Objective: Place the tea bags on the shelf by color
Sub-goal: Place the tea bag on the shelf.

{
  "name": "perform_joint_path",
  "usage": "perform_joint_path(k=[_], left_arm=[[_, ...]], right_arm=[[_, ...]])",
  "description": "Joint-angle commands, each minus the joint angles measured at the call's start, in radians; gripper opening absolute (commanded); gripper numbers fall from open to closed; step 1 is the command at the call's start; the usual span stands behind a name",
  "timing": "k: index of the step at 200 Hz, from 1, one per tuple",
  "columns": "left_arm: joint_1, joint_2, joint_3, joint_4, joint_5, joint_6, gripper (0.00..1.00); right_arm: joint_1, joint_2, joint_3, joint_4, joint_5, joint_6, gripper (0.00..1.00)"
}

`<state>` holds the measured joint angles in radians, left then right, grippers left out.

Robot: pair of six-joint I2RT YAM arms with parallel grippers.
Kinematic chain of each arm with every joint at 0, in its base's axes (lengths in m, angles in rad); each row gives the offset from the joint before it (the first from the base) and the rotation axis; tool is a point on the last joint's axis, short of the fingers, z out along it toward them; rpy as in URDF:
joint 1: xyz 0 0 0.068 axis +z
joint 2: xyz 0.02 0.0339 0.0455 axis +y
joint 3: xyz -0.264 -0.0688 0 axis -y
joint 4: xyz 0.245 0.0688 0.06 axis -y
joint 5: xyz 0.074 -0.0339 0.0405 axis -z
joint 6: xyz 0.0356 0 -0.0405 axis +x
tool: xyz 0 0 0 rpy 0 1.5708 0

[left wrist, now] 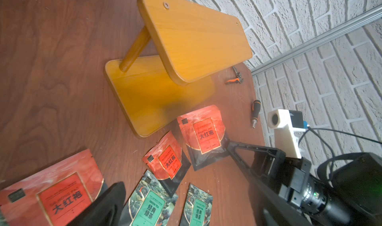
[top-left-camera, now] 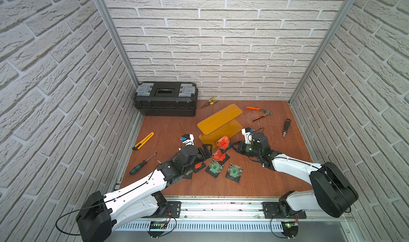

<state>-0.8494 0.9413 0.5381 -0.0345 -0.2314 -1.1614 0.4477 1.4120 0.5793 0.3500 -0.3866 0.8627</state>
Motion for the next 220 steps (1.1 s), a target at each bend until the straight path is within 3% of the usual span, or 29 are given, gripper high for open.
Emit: perform_joint_path(k=[1, 57, 134, 220], left_arm=[[0.013, -0.047, -0.031, -0.063, -0.047, 0.02, 0.98], [0.024, -0.129, -0.067, -0.115, -0.077, 0.008, 0.98], [0.04, -0.177, -0.082, -0.148, -0.085, 0.006, 0.98], [0.047, -0.206, -0.09, -0.164, -0.09, 0.004, 0.98]], right_arm=[[0.019, 0.044, 0.042, 0.089, 0.003, -0.027, 0.03], [0.028, 0.174, 0.113, 0.132, -0.027, -0.021, 0.03], [0.028, 0.344, 0.168, 0.267, -0.091, 0.088, 0.03], [0.028, 0.437, 0.247, 0.241, -0.121, 0.114, 0.03]])
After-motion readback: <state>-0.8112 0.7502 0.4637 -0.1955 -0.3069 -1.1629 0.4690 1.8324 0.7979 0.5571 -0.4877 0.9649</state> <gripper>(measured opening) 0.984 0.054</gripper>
